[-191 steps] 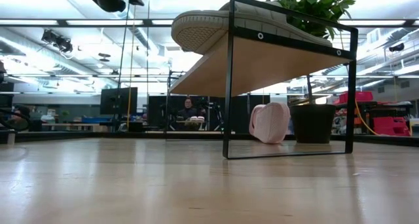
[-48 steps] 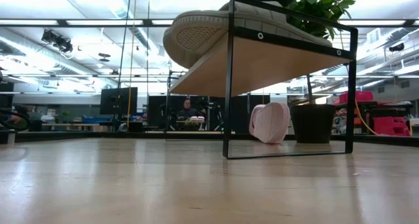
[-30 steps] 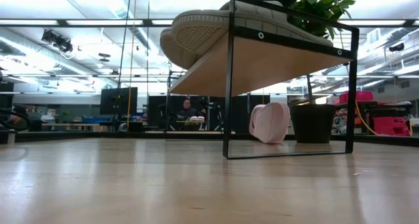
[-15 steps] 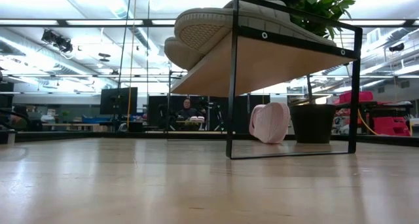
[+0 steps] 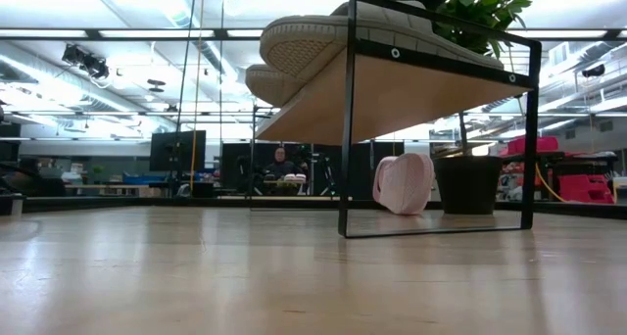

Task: Pick and place slides into the shelf
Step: Put the gray slipper on the shelf, then put the top pink slipper on the shelf

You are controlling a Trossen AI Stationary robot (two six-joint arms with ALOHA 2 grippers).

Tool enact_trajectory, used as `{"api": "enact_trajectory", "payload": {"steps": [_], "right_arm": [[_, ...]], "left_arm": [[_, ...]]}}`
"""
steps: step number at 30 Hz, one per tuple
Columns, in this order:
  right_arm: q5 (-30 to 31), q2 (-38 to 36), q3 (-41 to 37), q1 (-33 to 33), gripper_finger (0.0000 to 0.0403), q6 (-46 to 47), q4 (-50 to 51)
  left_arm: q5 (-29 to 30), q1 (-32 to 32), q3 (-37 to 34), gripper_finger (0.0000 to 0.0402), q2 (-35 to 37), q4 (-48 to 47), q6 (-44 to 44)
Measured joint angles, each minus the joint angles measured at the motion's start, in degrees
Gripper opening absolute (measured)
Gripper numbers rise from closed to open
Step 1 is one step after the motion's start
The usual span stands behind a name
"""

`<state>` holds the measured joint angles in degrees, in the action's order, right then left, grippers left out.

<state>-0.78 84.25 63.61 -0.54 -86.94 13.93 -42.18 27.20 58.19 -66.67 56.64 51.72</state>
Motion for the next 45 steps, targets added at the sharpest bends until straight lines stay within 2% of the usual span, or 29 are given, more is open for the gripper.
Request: {"api": "enact_trajectory", "payload": {"steps": [10,17,23,30,35,41,45], "right_arm": [[2.7,0.0,0.3,0.0,0.0119,0.0,2.5],[7.9,-0.5,0.3,0.0,0.0119,0.3,3.3],[7.8,-2.5,0.3,0.0,0.0119,1.5,4.7],[11.3,-6.5,0.3,0.7,0.0119,6.8,12.1],[20.6,-12.5,0.3,5.1,0.0119,12.7,16.4],[32.2,-22.4,0.3,12.4,0.0119,29.6,23.7],[43.9,-27.4,0.3,18.0,0.0119,42.9,27.1]], "left_arm": [[-0.1,0.0,0.0,0.0132,0.0,0.0,0.0],[-0.1,0.0,0.0,0.0122,0.0,0.0,-2.0],[-0.8,1.0,0.0,0.0125,0.0,-1.9,-2.0],[-0.8,2.7,0.0,0.0136,0.0,-3.1,-3.1],[-2.9,4.5,0.0,0.0136,0.0,-6.1,-5.7],[-4.0,5.9,-0.6,0.0125,0.0,-13.1,-10.9],[-4.0,6.8,-1.4,0.0121,0.0,-16.5,-14.7]]}}
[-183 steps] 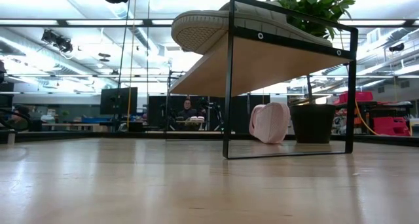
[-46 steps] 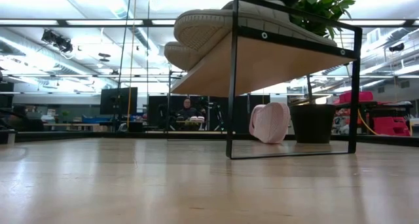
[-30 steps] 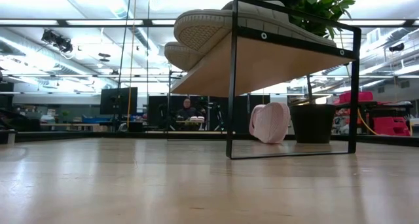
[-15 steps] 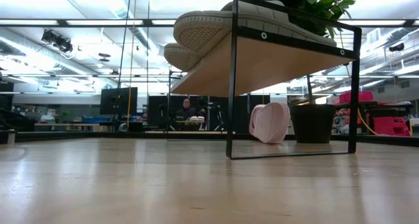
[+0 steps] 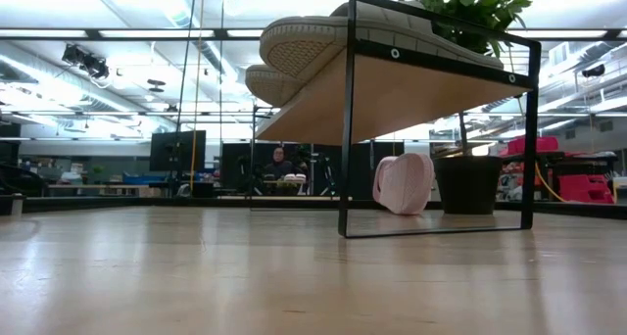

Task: Pick and place slides into the shelf
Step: Put the top pink slipper on the shelf

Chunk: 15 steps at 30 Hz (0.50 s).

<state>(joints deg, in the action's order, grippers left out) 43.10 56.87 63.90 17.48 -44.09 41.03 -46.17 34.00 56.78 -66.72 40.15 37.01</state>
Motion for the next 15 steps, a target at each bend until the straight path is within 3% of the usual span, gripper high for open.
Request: {"api": "enact_trajectory", "payload": {"steps": [4,7,15], "right_arm": [[13.7,-3.1,0.0,4.7,0.0119,13.5,1.7],[20.7,-4.5,0.0,7.3,0.0119,21.3,3.2],[27.4,-6.1,0.1,10.1,0.0119,32.8,4.3]], "left_arm": [[0.1,1.0,-1.0,0.0125,0.0,-0.4,-0.4],[0.2,1.8,-1.0,0.0128,-0.1,-1.0,-0.4],[0.2,2.5,-1.0,0.0119,-0.1,-1.6,-1.5]]}}
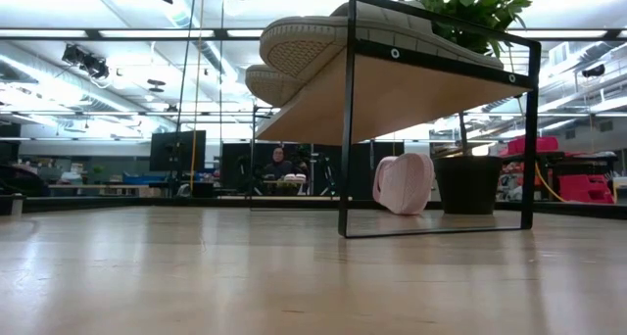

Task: Pick and place slides into the shelf
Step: Put the top pink slipper on the shelf

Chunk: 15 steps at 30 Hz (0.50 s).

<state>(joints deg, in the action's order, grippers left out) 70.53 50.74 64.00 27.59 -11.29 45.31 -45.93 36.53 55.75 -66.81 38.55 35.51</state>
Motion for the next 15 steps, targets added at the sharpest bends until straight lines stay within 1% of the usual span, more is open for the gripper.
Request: {"api": "enact_trajectory", "payload": {"steps": [4,8,12,15], "right_arm": [[-1.4,-0.2,3.9,-0.1,0.0119,5.0,0.0],[-5.5,-0.2,11.8,0.0,0.0118,5.4,-0.1],[-5.6,-0.3,20.2,-0.1,0.0118,5.4,-0.2],[-4.4,-0.3,25.5,-0.8,0.0118,5.4,-0.2]], "left_arm": [[0.0,0.0,0.0,0.0114,0.0,-2.0,-1.9],[0.0,0.1,0.0,0.0116,0.0,-2.8,-3.3],[0.2,0.1,0.0,0.0118,-0.8,-3.0,-3.7],[0.2,0.4,0.0,0.0116,-1.6,-2.7,-3.7]]}}
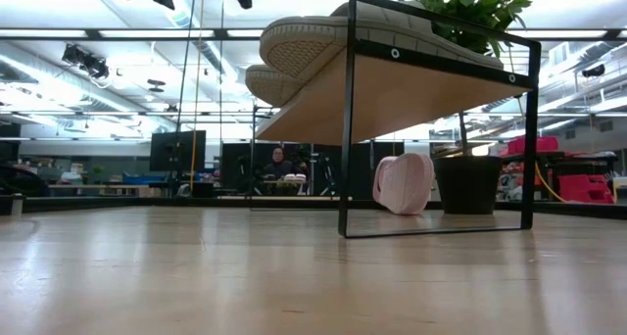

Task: Pick and place slides into the shelf
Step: Put the top pink slipper on the shelf

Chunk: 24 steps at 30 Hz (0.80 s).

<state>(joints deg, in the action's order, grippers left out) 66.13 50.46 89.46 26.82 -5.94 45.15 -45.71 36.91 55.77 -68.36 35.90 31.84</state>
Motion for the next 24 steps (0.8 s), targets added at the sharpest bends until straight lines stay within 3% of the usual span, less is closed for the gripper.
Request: {"api": "enact_trajectory", "payload": {"steps": [8,15,24], "right_arm": [[0.2,0.2,9.8,-6.6,0.0118,1.9,0.0],[-5.0,2.8,13.5,-12.1,0.0118,2.5,-0.2],[-22.9,7.6,13.7,-26.1,0.0118,6.8,-0.1]], "left_arm": [[0.0,0.0,0.0,0.0111,-1.9,-0.2,0.3],[0.1,-0.1,0.0,0.0114,-1.9,0.7,-0.4],[1.1,-0.1,0.0,0.0112,-1.9,1.0,-2.6]]}}
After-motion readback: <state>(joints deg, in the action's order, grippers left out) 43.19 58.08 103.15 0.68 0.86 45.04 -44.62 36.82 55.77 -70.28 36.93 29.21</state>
